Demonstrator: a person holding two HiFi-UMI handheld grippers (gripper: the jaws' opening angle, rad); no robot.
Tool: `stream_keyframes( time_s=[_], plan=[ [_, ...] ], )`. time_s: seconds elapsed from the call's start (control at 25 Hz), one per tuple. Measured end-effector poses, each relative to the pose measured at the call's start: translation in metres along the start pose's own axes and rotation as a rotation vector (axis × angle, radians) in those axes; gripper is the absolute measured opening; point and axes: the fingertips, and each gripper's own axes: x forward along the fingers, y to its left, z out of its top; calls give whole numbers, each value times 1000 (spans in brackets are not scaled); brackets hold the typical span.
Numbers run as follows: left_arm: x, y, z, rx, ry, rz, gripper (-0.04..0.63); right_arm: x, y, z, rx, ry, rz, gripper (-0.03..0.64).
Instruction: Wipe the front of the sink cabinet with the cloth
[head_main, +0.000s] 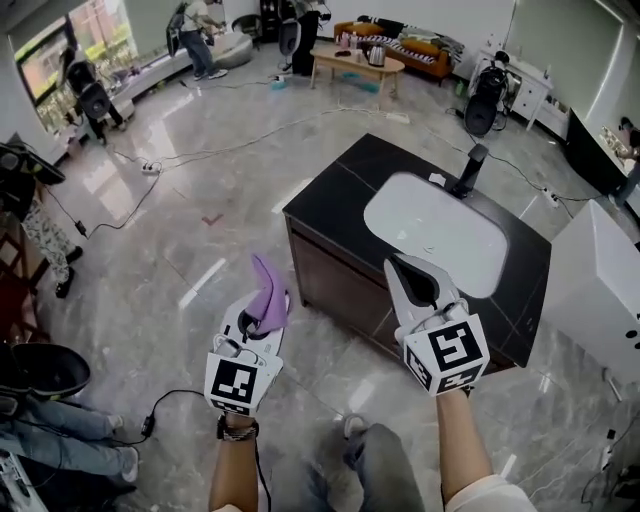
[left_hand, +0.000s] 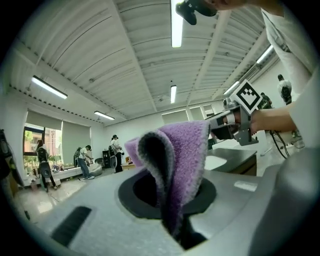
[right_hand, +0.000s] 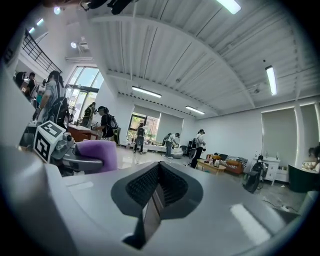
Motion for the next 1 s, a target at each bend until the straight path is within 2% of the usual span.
stream_keyframes(
  time_s=[0.28, 0.48, 0.72, 0.84, 1.0],
  plan=[
    [-35, 15, 134, 2, 5, -13, 49, -55, -4, 125, -3, 8, -6, 5],
    [-67, 2, 196, 29, 6, -41, 49, -102, 14, 177, 20, 11, -11, 5],
    [-116, -23, 234, 7, -22, -76, 49, -151, 46, 214, 28, -7, -41, 5],
    [-141, -42, 242, 8, -27, -107, 49, -173, 67, 223, 34, -20, -51, 5],
    [-170, -54, 242, 6, -12, -105, 49, -198, 91, 228, 33, -11, -62, 5]
  ],
)
